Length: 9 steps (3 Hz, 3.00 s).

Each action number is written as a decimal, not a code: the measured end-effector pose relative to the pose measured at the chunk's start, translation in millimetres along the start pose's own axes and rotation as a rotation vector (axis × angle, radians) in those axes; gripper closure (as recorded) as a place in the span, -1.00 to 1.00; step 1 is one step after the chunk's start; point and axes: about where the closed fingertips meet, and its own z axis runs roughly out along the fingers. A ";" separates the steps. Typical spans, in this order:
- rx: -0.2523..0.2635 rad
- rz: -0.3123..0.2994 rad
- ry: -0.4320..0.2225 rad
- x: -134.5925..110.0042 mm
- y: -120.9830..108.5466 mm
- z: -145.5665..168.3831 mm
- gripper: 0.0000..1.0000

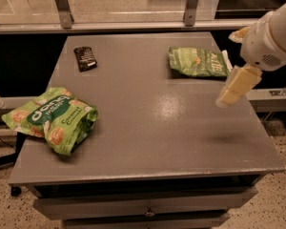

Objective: Move green jalapeno chip bag near green rice chip bag

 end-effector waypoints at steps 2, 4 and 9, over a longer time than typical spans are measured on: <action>0.052 0.089 -0.147 -22.2 -42.1 64.6 -1.00; 0.066 0.183 -0.206 -30.2 -73.8 113.4 -1.00; 0.001 0.337 -0.293 -49.4 -94.0 161.0 0.31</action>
Offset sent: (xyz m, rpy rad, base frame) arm 0.1159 0.0403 -0.0487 0.2567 -0.0897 -0.0766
